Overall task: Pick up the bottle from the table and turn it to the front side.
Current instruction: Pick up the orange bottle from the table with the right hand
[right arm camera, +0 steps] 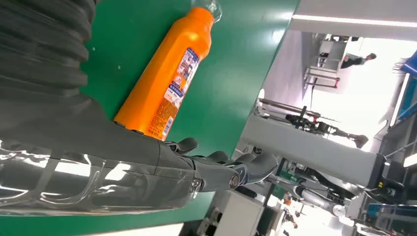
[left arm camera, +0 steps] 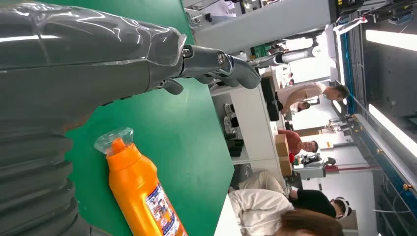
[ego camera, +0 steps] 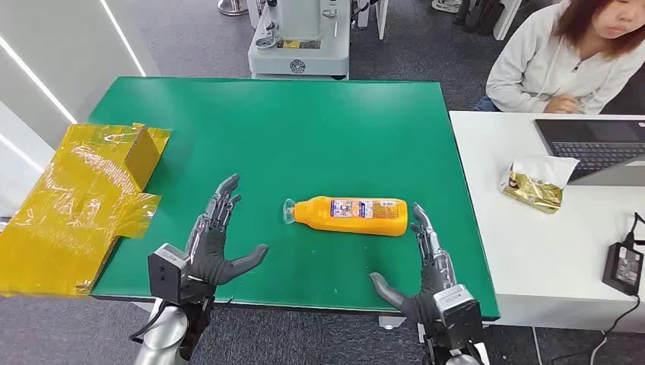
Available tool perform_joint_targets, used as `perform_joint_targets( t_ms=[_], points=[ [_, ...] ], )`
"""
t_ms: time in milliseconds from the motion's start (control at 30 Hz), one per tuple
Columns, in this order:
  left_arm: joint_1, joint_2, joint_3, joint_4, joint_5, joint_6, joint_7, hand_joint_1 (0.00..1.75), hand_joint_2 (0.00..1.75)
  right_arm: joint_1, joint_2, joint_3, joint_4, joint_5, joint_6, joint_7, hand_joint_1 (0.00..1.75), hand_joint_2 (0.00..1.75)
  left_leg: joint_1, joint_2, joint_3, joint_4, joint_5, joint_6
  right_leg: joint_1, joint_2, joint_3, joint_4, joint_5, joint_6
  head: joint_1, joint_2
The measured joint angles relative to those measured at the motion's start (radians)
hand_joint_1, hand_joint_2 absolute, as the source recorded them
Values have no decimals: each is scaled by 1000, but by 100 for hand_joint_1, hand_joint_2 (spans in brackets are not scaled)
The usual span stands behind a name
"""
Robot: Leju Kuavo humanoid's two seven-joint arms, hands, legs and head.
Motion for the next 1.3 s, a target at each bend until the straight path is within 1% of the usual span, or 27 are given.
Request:
perform_joint_targets(
  t_ms=[67, 200, 367, 500, 600, 667, 767, 833, 933, 1033, 1133, 1300],
  points=[
    [-2, 0, 0, 0, -2, -3, 0, 0, 175, -7, -1, 0, 0, 44, -10, 13, 0, 175, 0, 0, 0, 0, 0, 0, 0, 0, 0, 0, 0, 0, 0, 0],
    [-9, 0, 0, 0, -10, -15, -6, 0, 175, -65, -30, -7, 11, 228, -27, 65, 0, 175, 0, 1, 0, 0, 0, 0, 0, 1, 0, 0, 0, 0, 0, 0],
    [-13, 0, -1, 2, -15, -24, -17, 0, 175, -144, -83, -25, 51, 314, -29, 90, 0, 175, 0, 1, 0, 0, 0, 0, 0, 1, 0, 0, 1, 0, 0, 0],
    [-23, 0, -2, 9, -15, -36, -20, 0, 175, -293, -156, -18, 148, 388, -19, 138, 0, 175, 0, 2, 0, 1, 1, 0, 0, 2, 0, 0, 2, 1, 0, 0],
    [-32, 2, -2, 18, -14, -39, -21, 0, 175, -443, -197, 9, 255, 413, 26, 174, 0, 175, 0, 3, 0, 1, 2, 1, 0, 3, 0, 0, 4, 1, 0, 0],
    [-39, 3, -3, 21, -14, -40, -21, 0, 175, -548, -215, 40, 329, 432, 61, 202, 0, 175, 0, 3, 0, 1, 2, 1, 0, 3, 0, 0, 4, 0, 0, 0],
    [-47, 6, -5, 26, -14, -42, -20, 0, 175, -700, -228, 106, 449, 445, 137, 246, 0, 175, 0, 2, 0, 1, 3, 1, 0, 3, 0, 1, 4, 0, 0, 0],
    [-58, 8, -9, 33, -14, -42, -20, 0, 175, -792, -227, 156, 533, 435, 208, 266, 0, 175, 0, 2, 0, 1, 3, 1, 0, 2, 0, 1, 4, 0, 0, 0],
    [-77, 9, -20, 49, -13, -45, -18, 0, 175, -928, -212, 246, 676, 406, 321, 277, 0, 175, 0, 1, -1, 1, 4, 1, 0, 2, -1, 2, 4, 0, 0, 0],
    [-101, 9, -36, 72, -12, -52, -15, 0, 175, -1044, -185, 350, 821, 364, 433, 275, 0, 175, 0, 1, -1, 1, 4, 1, 0, 1, -1, 2, 4, 0, 0, 0],
    [-131, 9, -52, 107, -12, -63, -6, 0, 175, -1117, -151, 437, 937, 296, 573, 275, 0, 175, 0, 0, -1, 1, 4, 1, 0, 1, -1, 1, 4, 0, 0, 0],
    [-175, 8, -73, 153, -4, -79, 5, 0, 175, -1179, -111, 521, 1026, 185, 769, 307, 0, 175, 0, 0, -1, 1, 4, 1, 0, 1, -1, 1, 4, 0, 0, 0]
  ],
)
